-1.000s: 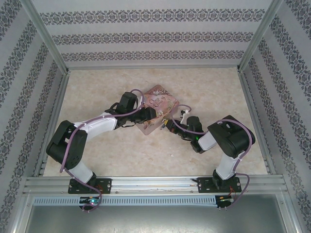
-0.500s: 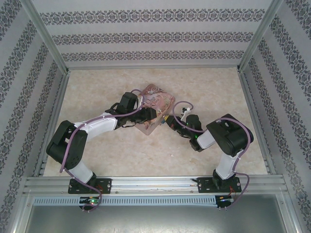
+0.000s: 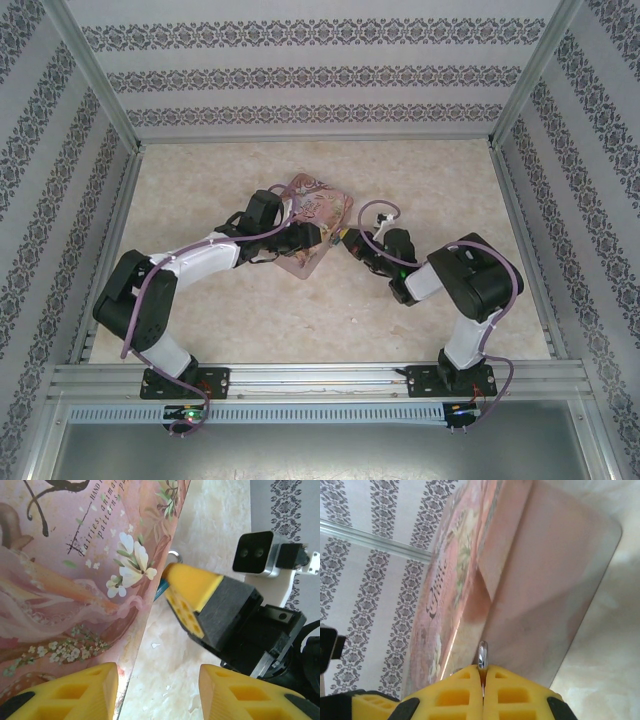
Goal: Unlock a padlock with a key
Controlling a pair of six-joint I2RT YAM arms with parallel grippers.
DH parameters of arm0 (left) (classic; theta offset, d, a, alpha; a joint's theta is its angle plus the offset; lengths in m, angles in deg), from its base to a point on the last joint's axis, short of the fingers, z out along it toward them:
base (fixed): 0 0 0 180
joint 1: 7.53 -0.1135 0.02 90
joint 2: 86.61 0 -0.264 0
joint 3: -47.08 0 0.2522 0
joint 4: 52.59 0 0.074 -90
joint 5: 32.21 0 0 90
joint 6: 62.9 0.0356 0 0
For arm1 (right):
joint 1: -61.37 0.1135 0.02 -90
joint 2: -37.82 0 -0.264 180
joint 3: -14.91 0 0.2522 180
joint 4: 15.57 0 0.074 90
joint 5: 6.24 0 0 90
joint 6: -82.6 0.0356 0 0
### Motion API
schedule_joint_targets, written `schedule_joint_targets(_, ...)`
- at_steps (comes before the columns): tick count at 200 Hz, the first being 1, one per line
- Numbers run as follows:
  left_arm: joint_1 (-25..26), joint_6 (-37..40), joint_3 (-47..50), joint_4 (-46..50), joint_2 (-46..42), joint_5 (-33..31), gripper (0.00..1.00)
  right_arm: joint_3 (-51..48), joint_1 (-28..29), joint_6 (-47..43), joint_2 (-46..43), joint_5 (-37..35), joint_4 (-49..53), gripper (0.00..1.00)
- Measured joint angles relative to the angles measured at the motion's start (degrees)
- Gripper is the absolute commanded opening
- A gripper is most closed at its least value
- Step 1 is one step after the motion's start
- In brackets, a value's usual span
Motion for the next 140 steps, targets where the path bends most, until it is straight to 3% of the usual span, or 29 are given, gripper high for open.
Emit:
schedule_joint_targets(74,-2.8,1.0,0.0,3.6,-5.6,-0.2,0.51,-0.6,-2.7,-6.1,-13.3,0.7,9.9,0.0)
schedule_joint_targets(140,-7.3,4.4,2.1,4.1,-16.2,-1.9,0.58,1.3,-3.2,-17.2,-35.2,2.8,37.6,0.0)
